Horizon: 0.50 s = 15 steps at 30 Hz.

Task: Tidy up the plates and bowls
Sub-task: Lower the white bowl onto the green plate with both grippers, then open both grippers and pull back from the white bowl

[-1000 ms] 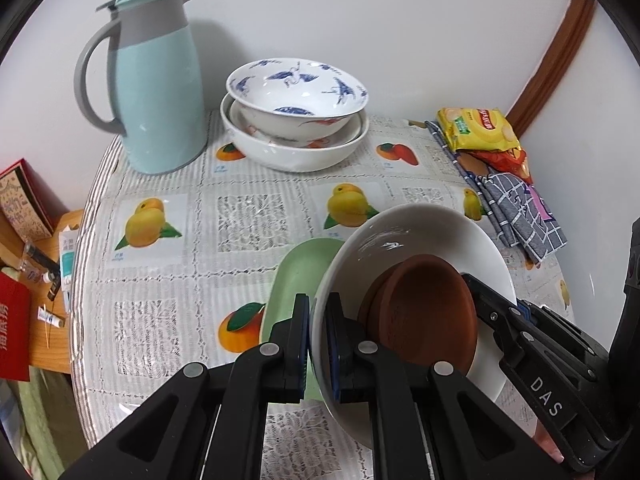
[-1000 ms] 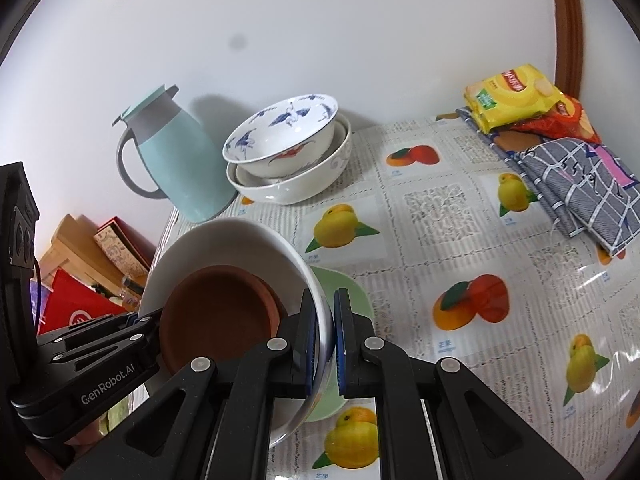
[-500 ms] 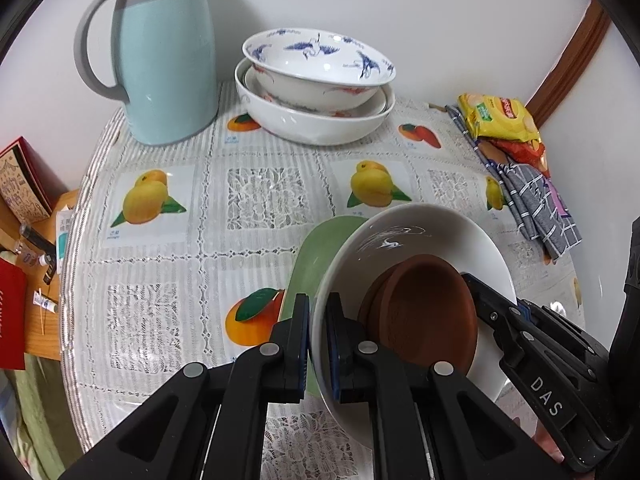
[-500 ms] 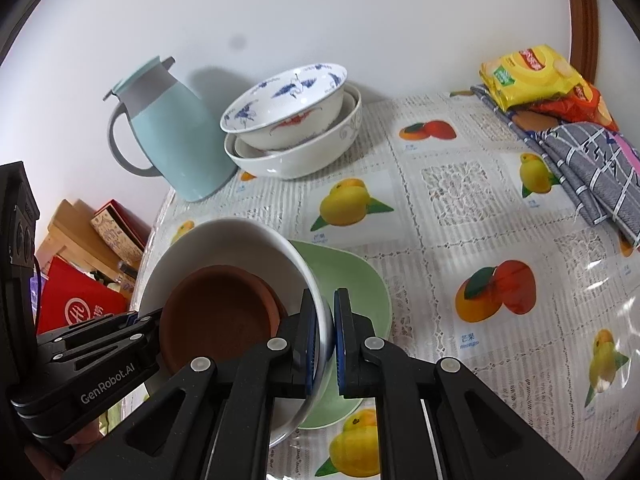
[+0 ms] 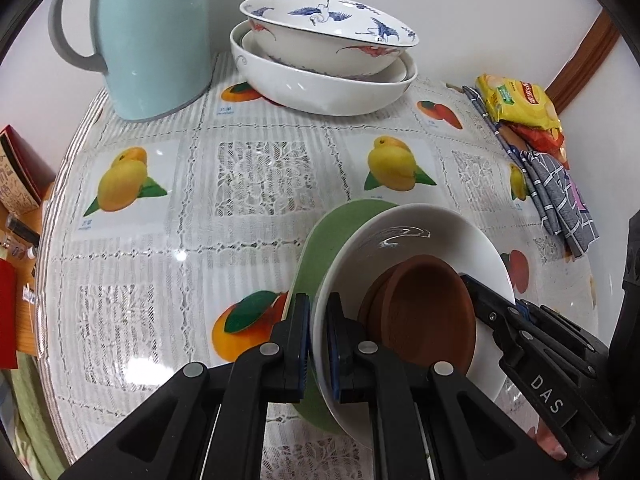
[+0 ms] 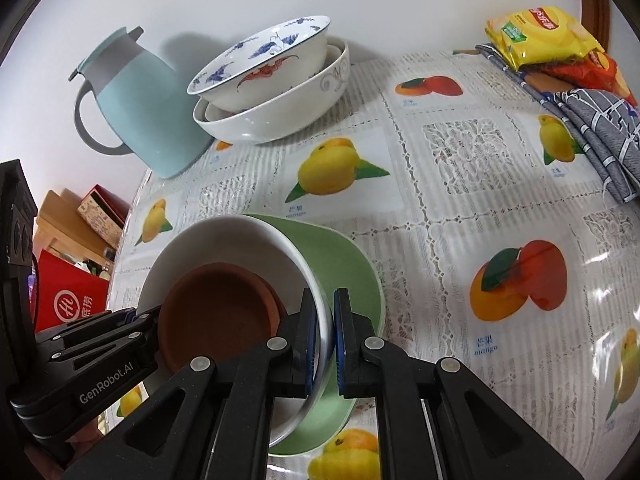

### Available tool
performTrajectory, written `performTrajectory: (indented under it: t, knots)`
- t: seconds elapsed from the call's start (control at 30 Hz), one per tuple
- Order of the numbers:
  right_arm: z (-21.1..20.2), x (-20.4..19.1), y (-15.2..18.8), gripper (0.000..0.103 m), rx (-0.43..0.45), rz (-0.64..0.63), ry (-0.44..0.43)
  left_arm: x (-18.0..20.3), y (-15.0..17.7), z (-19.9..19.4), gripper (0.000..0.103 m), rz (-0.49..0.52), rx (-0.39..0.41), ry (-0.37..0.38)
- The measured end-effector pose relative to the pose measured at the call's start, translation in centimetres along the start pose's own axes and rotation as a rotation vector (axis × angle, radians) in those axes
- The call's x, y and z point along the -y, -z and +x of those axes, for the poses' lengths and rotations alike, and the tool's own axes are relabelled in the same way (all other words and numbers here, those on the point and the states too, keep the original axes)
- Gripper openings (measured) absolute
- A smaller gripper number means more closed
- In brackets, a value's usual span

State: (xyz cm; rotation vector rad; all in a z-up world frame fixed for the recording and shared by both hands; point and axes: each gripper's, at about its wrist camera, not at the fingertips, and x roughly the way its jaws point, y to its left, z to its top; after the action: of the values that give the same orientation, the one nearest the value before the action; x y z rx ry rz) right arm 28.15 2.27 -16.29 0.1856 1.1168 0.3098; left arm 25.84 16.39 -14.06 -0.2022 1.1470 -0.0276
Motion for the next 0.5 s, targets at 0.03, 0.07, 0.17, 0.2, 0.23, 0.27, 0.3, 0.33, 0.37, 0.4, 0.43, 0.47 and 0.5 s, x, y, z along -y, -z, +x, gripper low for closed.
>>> performTrajectory:
  t: [0.03, 0.07, 0.17, 0.2, 0.23, 0.27, 0.3, 0.33, 0.37, 0.4, 0.43, 0.47, 0.5]
  knots:
    - [0.1, 0.0, -0.1, 0.009, -0.004, -0.001, -0.001, 0.0, -0.1, 0.1, 0.009, -0.005, -0.001, 0.003]
    - [0.1, 0.1, -0.2, 0.009, -0.009, 0.0, -0.008, -0.1, -0.1, 0.1, 0.009, -0.007, 0.0, 0.008]
    - [0.2, 0.3, -0.2, 0.009, -0.011, -0.008, -0.018, -0.3, -0.2, 0.2, 0.009, -0.006, -0.001, 0.023]
    - [0.1, 0.4, -0.2, 0.011, -0.005, -0.013, -0.004, -0.4, -0.1, 0.2, 0.009, -0.007, -0.003, 0.028]
    - [0.1, 0.4, -0.2, 0.017, -0.003, -0.015, 0.001, -0.5, -0.2, 0.2, 0.01, -0.01, -0.005, 0.031]
    - [0.1, 0.4, -0.2, 0.019, -0.005, -0.014, 0.003, -0.5, -0.1, 0.2, 0.01, -0.012, -0.006, 0.032]
    - [0.1, 0.5, -0.3, 0.021, -0.01, -0.01, 0.009, -0.5, -0.1, 0.2, 0.01, -0.01, -0.008, 0.031]
    - [0.1, 0.4, -0.3, 0.022, -0.011, -0.012, 0.012, -0.4, -0.1, 0.0, 0.01, -0.004, -0.006, 0.026]
    - [0.1, 0.3, -0.4, 0.022, -0.01, -0.02, 0.019, -0.2, -0.1, -0.2, 0.012, 0.003, -0.003, 0.014]
    - [0.1, 0.2, -0.4, 0.022, -0.012, -0.025, 0.024, -0.1, -0.1, -0.3, 0.013, 0.013, -0.004, 0.007]
    - [0.0, 0.1, -0.4, 0.022, -0.011, -0.031, 0.031, 0.0, 0.0, -0.4, 0.014, 0.022, -0.005, -0.001]
    - [-0.2, 0.1, -0.4, 0.022, -0.006, -0.035, 0.035, 0.2, 0.1, -0.7, 0.015, 0.027, -0.001, -0.01]
    - [-0.4, -0.1, -0.3, 0.022, 0.003, -0.04, 0.041, 0.2, 0.1, -0.8, 0.015, 0.032, 0.0, -0.016]
